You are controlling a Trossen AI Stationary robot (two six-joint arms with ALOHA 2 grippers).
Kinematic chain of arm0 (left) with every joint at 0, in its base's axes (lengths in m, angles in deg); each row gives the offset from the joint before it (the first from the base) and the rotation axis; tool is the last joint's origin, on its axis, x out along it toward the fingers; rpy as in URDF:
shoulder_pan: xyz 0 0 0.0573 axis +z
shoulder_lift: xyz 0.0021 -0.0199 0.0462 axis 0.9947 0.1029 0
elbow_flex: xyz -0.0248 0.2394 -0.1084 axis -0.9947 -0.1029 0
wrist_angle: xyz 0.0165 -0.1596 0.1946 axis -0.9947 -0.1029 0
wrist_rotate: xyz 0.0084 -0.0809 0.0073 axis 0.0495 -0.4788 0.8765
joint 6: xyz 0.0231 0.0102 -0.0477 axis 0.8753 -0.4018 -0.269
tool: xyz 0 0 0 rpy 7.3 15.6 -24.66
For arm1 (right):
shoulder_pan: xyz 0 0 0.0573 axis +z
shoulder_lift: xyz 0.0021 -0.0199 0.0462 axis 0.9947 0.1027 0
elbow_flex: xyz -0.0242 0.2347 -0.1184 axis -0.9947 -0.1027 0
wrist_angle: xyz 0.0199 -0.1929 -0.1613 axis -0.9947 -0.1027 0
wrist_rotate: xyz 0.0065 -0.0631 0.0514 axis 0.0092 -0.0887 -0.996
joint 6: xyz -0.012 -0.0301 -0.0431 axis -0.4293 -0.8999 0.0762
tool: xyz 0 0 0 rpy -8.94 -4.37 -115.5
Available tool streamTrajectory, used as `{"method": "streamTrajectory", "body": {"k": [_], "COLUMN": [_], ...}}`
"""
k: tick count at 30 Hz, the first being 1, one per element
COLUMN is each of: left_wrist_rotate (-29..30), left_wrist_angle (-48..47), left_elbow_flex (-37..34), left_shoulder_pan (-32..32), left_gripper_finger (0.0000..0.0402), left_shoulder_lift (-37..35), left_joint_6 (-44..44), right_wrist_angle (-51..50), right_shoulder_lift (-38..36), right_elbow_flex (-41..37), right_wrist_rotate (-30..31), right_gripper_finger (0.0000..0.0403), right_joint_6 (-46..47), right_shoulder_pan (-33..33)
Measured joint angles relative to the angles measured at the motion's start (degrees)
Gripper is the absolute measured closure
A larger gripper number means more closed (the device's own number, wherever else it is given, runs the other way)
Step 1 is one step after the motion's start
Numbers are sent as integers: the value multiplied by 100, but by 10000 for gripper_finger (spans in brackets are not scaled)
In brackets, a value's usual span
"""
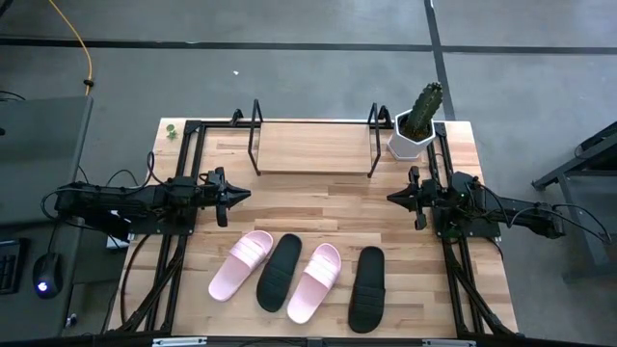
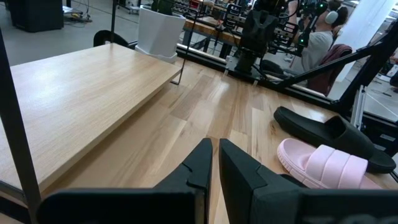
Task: Pick and place slides into the shelf
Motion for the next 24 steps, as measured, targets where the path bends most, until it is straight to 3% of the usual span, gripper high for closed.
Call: {"method": "streamTrajectory", "body": {"k": [7,15,24], "left_wrist_rotate": [-1,44,44], "left_wrist_angle": [-2,-12,-7], "left_elbow_flex": [1,0,1], "left_shoulder_pan": [1,2,1], "left_gripper_finger": [383,383,383], "left_shoulder_lift": [2,1,1], "left_joint_6": [8,1487,1500], "right_wrist_angle": [-1,0,0], "right_shoulder_lift": [-1,-1,0], "right_elbow_flex": [0,0,0], "right_wrist_rotate": [0,-1,1], "right_gripper_finger": [392,392,392], "right_joint_6": [1,1,2], "right_shoulder_pan": [1,1,0]}}
